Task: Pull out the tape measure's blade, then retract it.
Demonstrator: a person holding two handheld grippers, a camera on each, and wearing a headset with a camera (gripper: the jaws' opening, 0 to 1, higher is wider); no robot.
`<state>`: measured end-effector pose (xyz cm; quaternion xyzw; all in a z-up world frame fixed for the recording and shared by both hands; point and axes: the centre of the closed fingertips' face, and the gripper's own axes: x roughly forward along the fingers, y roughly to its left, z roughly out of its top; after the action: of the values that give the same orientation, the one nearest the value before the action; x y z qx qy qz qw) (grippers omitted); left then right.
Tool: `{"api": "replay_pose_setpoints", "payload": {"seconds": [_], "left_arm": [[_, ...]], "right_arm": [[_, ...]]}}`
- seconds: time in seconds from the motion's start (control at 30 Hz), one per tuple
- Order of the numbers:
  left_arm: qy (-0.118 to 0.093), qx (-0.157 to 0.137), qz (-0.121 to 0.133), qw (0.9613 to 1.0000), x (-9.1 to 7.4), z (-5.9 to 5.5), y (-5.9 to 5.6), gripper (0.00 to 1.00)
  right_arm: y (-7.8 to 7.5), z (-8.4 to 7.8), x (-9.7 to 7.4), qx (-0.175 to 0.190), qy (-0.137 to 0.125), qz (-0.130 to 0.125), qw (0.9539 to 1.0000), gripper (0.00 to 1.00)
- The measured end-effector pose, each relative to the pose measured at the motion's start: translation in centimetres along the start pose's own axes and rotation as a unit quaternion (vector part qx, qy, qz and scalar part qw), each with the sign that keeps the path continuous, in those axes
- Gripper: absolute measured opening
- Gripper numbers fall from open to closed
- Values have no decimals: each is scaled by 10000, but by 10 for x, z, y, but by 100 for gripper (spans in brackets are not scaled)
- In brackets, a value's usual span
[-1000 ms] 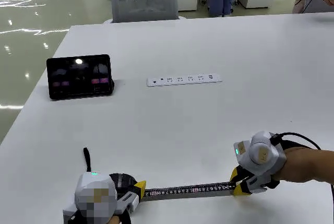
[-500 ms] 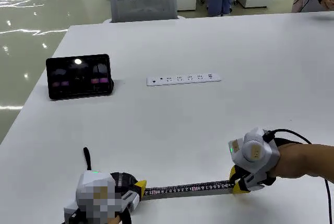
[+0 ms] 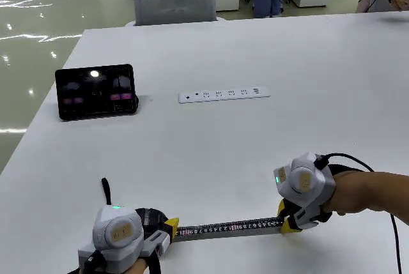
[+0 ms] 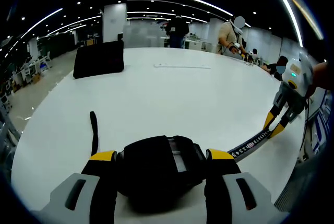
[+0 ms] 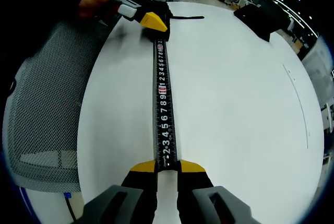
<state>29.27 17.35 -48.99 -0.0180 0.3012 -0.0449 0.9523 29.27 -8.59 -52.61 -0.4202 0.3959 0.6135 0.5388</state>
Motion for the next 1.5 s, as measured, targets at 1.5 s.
{"api": "replay_pose_setpoints", "payload": {"seconds": [1.5], "left_arm": [[43, 48, -23, 10000, 1, -1, 0, 63]], "right_arm": [[-1, 14, 3, 273, -76, -96, 9996, 10]]}}
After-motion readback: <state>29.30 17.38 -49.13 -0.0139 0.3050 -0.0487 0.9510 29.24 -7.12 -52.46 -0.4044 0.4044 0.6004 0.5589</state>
